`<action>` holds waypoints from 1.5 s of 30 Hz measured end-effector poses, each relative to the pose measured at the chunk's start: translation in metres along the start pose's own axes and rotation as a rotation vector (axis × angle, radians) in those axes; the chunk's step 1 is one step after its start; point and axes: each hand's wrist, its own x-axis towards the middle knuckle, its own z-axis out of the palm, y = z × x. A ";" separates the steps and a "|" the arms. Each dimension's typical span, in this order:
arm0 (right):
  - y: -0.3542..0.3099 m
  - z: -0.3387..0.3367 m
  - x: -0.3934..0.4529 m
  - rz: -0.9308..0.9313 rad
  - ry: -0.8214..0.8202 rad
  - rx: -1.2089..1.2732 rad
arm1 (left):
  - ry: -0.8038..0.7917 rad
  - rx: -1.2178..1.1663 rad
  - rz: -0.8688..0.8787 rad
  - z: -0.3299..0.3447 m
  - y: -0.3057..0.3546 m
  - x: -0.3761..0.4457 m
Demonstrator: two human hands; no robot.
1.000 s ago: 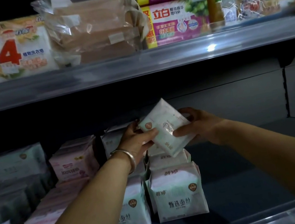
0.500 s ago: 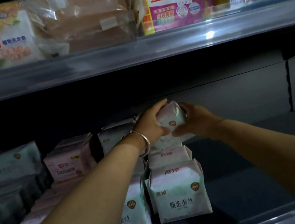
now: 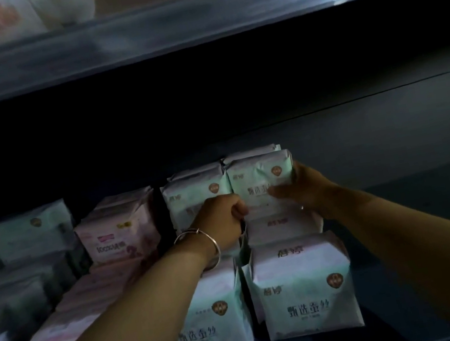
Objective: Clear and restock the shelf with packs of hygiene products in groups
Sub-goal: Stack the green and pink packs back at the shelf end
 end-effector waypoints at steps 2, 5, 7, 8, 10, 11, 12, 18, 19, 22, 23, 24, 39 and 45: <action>-0.001 0.000 -0.002 0.010 -0.027 0.009 | -0.007 -0.006 0.001 -0.001 0.001 -0.001; 0.000 -0.005 -0.008 0.041 -0.045 0.006 | -0.028 0.009 -0.005 -0.001 0.001 -0.004; -0.001 -0.009 -0.011 0.054 -0.034 -0.046 | -0.025 0.036 -0.020 -0.003 0.003 -0.008; -0.006 -0.010 -0.018 0.053 -0.026 -0.094 | -0.016 0.051 -0.031 -0.004 0.004 -0.011; -0.014 -0.013 -0.031 0.058 0.034 -0.183 | -0.001 0.065 -0.057 -0.008 0.010 -0.019; -0.017 -0.015 -0.039 0.053 0.078 -0.219 | -0.003 0.078 -0.072 -0.010 0.014 -0.024; -0.020 -0.017 -0.047 0.039 0.119 -0.263 | -0.012 0.098 -0.088 -0.013 0.019 -0.030; -0.037 -0.030 -0.119 -0.127 0.149 -0.658 | -0.015 0.375 -0.124 -0.022 0.059 -0.083; -0.036 -0.032 -0.132 -0.185 0.130 -0.760 | 0.001 0.423 -0.132 -0.022 0.066 -0.094; -0.030 -0.039 -0.172 -0.317 0.061 -0.974 | 0.045 0.473 -0.169 -0.014 0.087 -0.130; -0.029 -0.042 -0.187 -0.324 0.040 -1.031 | 0.042 0.472 -0.181 -0.009 0.095 -0.143; -0.026 -0.045 -0.203 -0.331 0.020 -1.084 | 0.034 0.472 -0.191 -0.004 0.104 -0.156; 0.125 -0.155 -0.417 -0.160 -0.261 -1.147 | -0.332 0.489 -0.258 0.176 0.223 -0.348; 0.166 -0.179 -0.450 0.040 -0.383 -1.188 | -0.527 0.390 -0.264 0.236 0.230 -0.381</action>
